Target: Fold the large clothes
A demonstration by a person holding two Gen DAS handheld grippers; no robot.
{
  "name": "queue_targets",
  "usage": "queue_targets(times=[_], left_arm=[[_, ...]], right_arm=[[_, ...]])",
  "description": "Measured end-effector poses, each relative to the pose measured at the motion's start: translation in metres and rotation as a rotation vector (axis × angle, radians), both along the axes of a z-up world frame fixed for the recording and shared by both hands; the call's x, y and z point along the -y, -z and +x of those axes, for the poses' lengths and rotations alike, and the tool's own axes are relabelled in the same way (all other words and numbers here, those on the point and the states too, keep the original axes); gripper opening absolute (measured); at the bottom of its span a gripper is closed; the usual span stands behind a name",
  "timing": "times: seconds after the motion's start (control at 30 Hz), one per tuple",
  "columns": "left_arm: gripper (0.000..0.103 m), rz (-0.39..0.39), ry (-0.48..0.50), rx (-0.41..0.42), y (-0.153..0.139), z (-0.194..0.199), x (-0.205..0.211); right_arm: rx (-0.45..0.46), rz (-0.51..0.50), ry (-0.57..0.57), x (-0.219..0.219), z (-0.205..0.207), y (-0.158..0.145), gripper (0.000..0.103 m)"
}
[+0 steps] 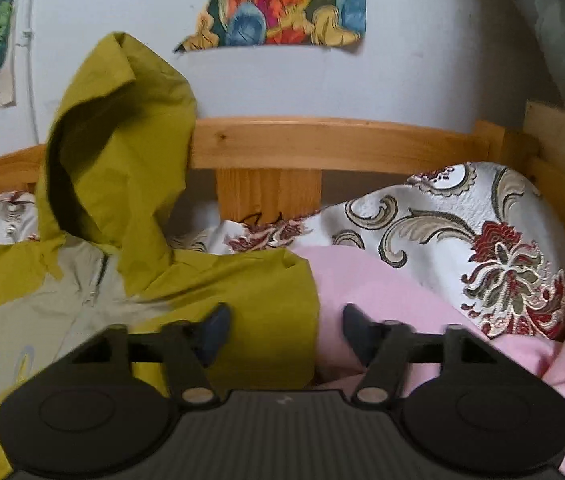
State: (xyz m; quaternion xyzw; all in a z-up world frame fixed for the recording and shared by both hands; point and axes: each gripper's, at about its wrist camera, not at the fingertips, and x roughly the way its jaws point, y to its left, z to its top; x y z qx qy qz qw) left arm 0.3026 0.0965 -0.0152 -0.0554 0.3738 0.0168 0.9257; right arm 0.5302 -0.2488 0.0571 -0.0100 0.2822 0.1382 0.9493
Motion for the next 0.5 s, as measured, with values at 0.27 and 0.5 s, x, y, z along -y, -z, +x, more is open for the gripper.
queue_targets(times=[0.27, 0.5], left_arm=[[0.025, 0.039, 0.035, 0.035, -0.002, -0.004, 0.006], [0.032, -0.037, 0.016, 0.012, -0.004, -0.003, -0.004]], right_arm=[[0.171, -0.151, -0.019, -0.044, 0.009, -0.035, 0.0], [0.1, -0.158, 0.026, -0.044, 0.004, -0.017, 0.019]])
